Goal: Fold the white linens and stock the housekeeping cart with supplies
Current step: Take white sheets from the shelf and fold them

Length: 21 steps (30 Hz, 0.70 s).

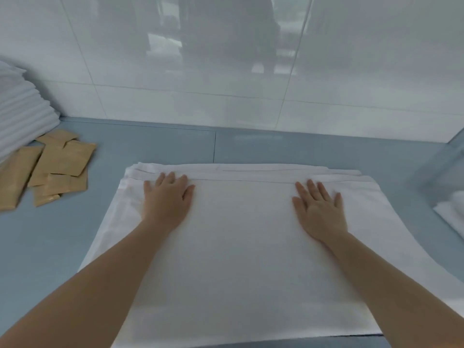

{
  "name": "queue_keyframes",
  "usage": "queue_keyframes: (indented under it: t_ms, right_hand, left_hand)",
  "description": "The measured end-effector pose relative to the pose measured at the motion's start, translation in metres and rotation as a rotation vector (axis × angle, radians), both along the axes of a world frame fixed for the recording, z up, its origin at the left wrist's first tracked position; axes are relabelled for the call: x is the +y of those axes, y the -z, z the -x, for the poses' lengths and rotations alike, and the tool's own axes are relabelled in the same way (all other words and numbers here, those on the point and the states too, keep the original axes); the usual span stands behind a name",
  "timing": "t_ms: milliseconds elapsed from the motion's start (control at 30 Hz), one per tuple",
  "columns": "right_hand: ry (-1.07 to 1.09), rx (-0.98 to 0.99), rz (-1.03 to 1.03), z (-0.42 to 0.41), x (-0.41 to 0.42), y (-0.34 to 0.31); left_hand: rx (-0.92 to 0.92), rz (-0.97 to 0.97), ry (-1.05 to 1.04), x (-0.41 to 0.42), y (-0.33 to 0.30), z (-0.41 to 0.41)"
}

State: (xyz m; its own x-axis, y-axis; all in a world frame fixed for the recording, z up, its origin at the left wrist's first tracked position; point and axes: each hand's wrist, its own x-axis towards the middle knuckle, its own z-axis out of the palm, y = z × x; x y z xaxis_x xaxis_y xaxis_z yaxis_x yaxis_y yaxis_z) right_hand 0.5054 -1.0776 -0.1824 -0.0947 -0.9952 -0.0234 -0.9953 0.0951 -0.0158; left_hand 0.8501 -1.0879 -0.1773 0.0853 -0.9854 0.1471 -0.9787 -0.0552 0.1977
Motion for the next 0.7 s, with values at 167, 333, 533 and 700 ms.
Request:
queue_keyframes:
  t_ms: [167, 333, 533, 700]
  right_hand:
    - [-0.212, -0.177, 0.3, -0.026, 0.029, -0.004]
    - [-0.397, -0.24, 0.142, -0.043, 0.031, 0.005]
    - [-0.162, -0.068, -0.039, 0.052, -0.01, -0.001]
    - [0.41, -0.014, -0.175, 0.14, -0.007, -0.013]
  left_hand:
    - [0.224, -0.027, 0.27, 0.034, -0.009, 0.103]
    - [0.095, -0.109, 0.262, 0.051, 0.006, 0.185]
    - [-0.026, -0.093, 0.194, 0.046, 0.028, 0.186]
    - [-0.048, -0.078, 0.153, 0.047, 0.03, 0.189]
